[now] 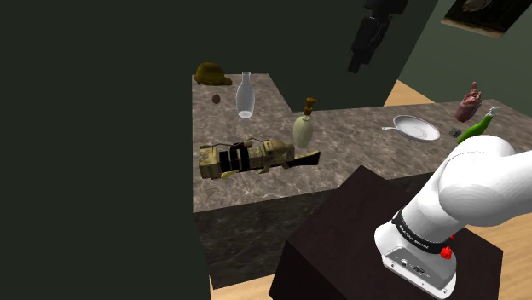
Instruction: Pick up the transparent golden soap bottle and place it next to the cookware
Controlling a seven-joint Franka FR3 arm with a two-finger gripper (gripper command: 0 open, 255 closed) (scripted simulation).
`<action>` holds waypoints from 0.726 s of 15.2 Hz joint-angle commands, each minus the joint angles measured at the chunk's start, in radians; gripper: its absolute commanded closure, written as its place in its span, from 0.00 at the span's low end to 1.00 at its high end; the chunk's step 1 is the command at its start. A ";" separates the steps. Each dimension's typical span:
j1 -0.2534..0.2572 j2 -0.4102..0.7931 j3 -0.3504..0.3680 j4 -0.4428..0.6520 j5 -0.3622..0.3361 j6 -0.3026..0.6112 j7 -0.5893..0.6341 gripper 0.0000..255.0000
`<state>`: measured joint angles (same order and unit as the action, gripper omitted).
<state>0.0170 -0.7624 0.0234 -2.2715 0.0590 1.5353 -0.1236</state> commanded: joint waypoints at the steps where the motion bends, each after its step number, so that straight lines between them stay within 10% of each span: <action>1: 0.000 0.000 0.000 0.000 0.000 0.000 0.000 0.00; 11: -0.040 0.212 -0.121 -0.056 -0.072 0.256 -0.157 0.00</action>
<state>-0.0190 -0.5711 -0.0855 -2.3289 -0.0070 1.7709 -0.2637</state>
